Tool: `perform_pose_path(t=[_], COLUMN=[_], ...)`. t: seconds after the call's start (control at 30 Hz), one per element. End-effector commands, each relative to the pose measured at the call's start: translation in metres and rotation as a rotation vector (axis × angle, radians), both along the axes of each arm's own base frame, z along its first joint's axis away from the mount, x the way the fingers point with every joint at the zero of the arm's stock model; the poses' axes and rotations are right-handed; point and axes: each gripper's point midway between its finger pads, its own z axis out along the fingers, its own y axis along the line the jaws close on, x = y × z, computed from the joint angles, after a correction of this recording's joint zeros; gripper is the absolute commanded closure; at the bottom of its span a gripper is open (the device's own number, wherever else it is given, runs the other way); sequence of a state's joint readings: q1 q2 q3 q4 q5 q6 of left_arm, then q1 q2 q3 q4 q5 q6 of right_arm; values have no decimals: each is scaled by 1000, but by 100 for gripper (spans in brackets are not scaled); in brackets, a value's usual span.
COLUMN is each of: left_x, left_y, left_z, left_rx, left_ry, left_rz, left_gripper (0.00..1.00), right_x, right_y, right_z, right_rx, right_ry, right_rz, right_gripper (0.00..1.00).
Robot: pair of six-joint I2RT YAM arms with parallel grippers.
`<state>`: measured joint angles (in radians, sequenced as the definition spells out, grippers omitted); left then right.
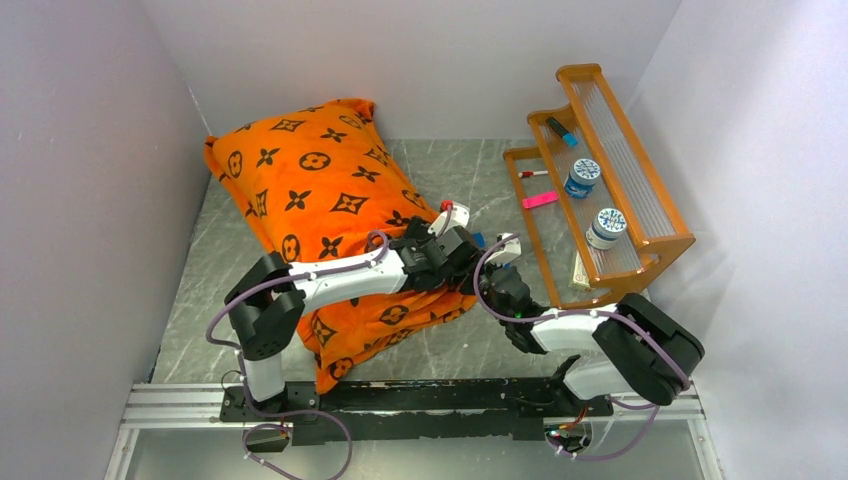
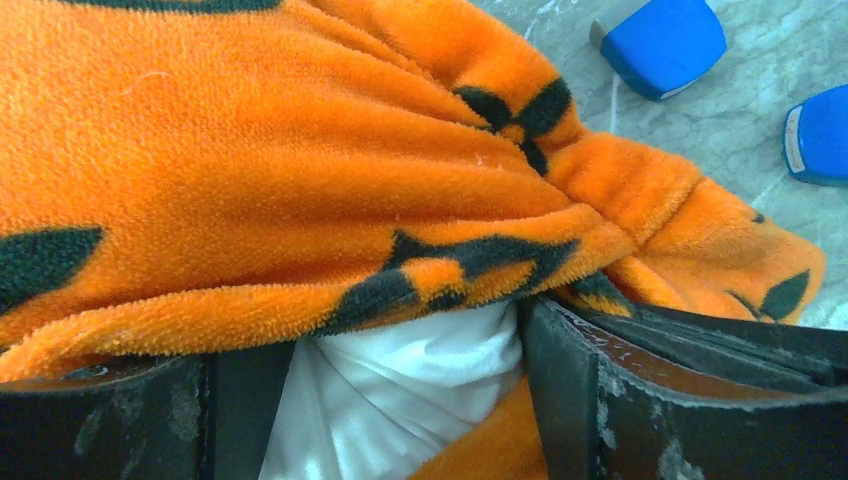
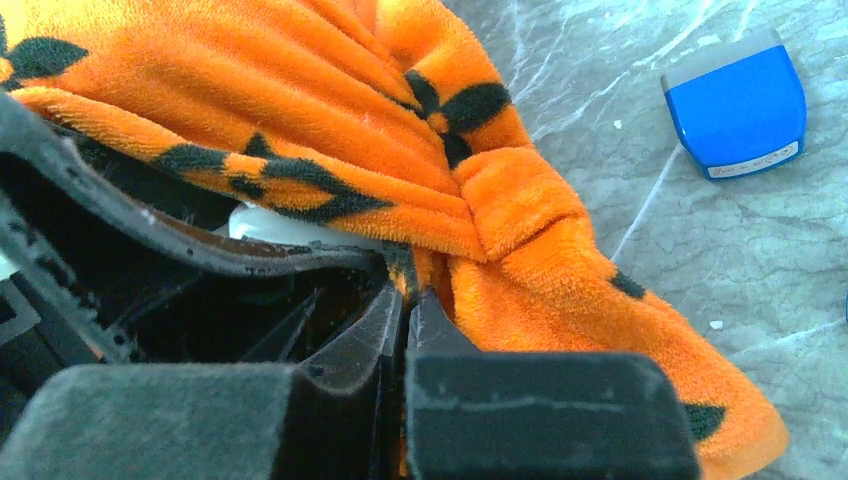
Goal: Remove the pillowcase from the pillow
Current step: Remove the pillow from the pillowcase.
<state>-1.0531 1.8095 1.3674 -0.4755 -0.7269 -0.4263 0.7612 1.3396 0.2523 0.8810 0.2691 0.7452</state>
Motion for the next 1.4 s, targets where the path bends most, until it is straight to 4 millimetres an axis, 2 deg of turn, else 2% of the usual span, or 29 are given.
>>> perform_pose_path(t=[0.0, 0.13, 0.23, 0.43, 0.53, 0.6, 0.7, 0.87, 1.37], left_x=[20, 22, 19, 14, 13, 12, 12, 14, 18], left_y=[34, 45, 47, 50, 51, 54, 58, 72, 136], left_z=[-38, -60, -64, -40, -17, -1, 25, 46, 81], left_rx=[56, 77, 67, -15, -104, -158, -245, -355, -428], left_ry=[46, 88, 117, 103, 75, 50, 12, 2, -22], left_rz=[102, 120, 116, 110, 101, 101, 89, 82, 118], left_gripper=[16, 28, 37, 62, 79, 94, 95, 95, 95], right_x=[-24, -25, -24, -25, -24, -24, -24, -24, -20], right_y=[-16, -17, -19, -22, -26, -29, -32, -38, -59], right_z=[-57, -59, -59, -65, -67, -68, -69, -71, -71], right_rx=[-130, -133, -140, -155, -165, -170, -179, -192, -239], right_ry=[141, 141, 140, 159, 170, 173, 177, 182, 171], right_rz=[32, 31, 23, 11, -9, -23, -38, -56, -151], right_gripper=[100, 100, 100, 100, 100, 100, 100, 100, 100])
